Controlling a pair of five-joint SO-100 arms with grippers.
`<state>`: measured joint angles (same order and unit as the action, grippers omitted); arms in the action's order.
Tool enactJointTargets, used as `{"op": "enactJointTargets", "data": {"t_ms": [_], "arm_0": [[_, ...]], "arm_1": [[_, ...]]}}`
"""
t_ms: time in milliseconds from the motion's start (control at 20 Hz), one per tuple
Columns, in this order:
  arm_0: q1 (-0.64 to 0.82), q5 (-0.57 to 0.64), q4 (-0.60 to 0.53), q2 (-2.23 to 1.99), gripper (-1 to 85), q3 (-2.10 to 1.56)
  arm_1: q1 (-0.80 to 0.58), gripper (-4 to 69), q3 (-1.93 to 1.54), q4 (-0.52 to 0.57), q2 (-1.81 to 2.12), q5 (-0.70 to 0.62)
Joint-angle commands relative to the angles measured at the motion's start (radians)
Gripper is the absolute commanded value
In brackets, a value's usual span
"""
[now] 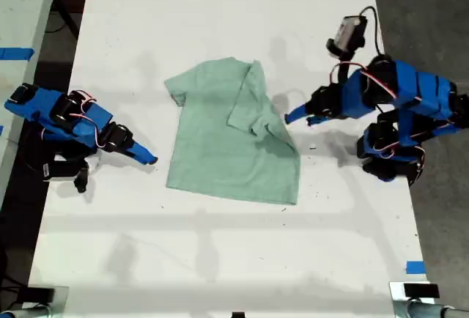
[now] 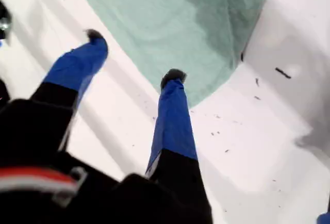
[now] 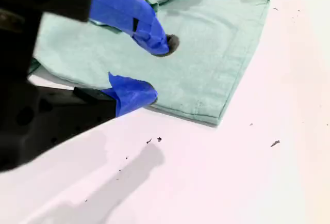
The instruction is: Fold t shirt
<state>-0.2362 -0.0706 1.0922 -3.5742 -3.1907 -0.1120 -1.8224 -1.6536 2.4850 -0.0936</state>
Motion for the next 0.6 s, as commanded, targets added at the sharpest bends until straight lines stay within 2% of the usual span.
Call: {"op": "enactJointTargets", "data": {"t_ms": [0,100,150,200,400,500,550], "arm_0": [[-0.006,0.005,0.002,-0.009,11.6,-0.015],[-0.005,0.005,0.002,-0.009,11.6,-0.015],[-0.005,0.005,0.002,-0.009,11.6,-0.015],[-0.006,0.005,0.002,-0.009,11.6,-0.015],[-0.006,0.005,0.002,-0.009,11.6,-0.015],[-0.005,0.005,0.002,-0.009,11.6,-0.015],[-0.005,0.005,0.002,-0.009,11.6,-0.015]], "arm_1": [[0.144,1.5,-0.454,0.201,0.367,0.094],[0.192,1.6,-0.81,0.351,0.637,0.08],[0.21,1.7,-0.969,0.388,0.833,0.054],[0.213,1.7,-1.098,0.362,1.032,0.029],[0.215,3.0,-1.203,0.327,1.017,0.029],[0.212,8.5,-1.267,0.284,1.015,0.04],[0.204,9.3,-1.267,0.281,1.0,-0.074]]}}
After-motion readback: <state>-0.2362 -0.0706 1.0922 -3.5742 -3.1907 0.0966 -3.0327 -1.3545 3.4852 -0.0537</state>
